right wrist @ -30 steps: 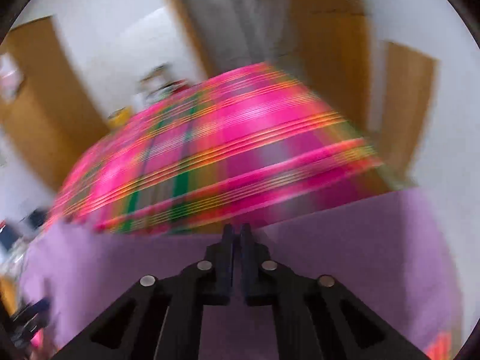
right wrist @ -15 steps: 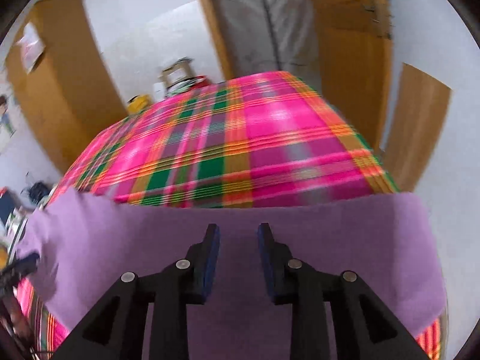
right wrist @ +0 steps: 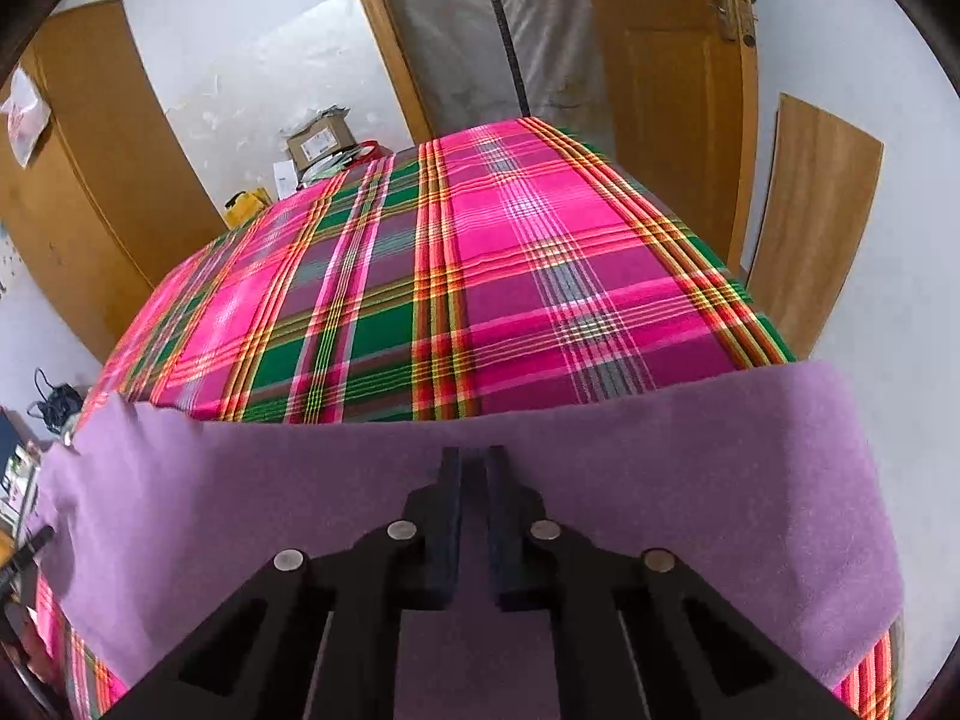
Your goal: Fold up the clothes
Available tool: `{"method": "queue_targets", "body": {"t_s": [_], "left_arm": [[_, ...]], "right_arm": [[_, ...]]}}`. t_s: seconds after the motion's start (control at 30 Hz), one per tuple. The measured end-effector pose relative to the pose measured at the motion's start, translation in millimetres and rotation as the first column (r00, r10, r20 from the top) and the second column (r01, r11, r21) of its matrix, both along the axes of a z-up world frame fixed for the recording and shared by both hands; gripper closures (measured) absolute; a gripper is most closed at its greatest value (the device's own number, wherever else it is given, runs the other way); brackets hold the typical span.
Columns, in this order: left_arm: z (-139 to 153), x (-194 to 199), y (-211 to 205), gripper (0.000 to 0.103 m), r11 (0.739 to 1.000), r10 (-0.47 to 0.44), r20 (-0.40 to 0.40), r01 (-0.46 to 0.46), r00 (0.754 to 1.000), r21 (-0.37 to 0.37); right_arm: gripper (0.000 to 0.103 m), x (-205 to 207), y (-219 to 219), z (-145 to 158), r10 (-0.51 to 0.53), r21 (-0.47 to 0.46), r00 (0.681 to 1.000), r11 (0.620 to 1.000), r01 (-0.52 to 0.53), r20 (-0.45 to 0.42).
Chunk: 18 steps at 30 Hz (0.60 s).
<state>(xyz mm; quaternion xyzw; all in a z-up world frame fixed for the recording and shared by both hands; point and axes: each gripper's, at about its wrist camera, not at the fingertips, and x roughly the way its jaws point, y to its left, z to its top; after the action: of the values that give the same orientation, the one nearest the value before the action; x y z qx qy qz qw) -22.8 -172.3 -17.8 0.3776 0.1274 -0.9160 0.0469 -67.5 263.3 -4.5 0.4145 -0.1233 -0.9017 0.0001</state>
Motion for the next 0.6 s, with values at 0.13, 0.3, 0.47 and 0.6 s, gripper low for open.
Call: {"method": "queue_targets", "body": {"t_s": [0.13, 0.3, 0.47, 0.6], "left_arm": [[9, -13, -23, 0.041, 0.998, 0.06, -0.024, -0.06, 0.998, -0.005], [-9, -17, -49, 0.041, 0.989, 0.149, 0.059, -0.15, 0.987, 0.003], [-18, 8, -53, 0.041, 0.987, 0.161, 0.047, -0.16, 0.986, -0.022], [-15, 14, -56, 0.041, 0.982, 0.188, 0.03, -0.188, 0.982, 0.0]], "right_arm": [[0.094, 1, -2, -1, 0.0, 0.004, 1.0, 1.0, 0.0, -0.002], [0.094, -2, 0, 1, 0.003, -0.005, 1.0, 1.0, -0.003, -0.001], [0.091, -2, -18, 17, 0.084, -0.003, 0.996, 0.996, -0.084, -0.034], [0.088, -12, -73, 38, 0.288, 0.003, 0.953, 0.957, -0.289, -0.094]]}}
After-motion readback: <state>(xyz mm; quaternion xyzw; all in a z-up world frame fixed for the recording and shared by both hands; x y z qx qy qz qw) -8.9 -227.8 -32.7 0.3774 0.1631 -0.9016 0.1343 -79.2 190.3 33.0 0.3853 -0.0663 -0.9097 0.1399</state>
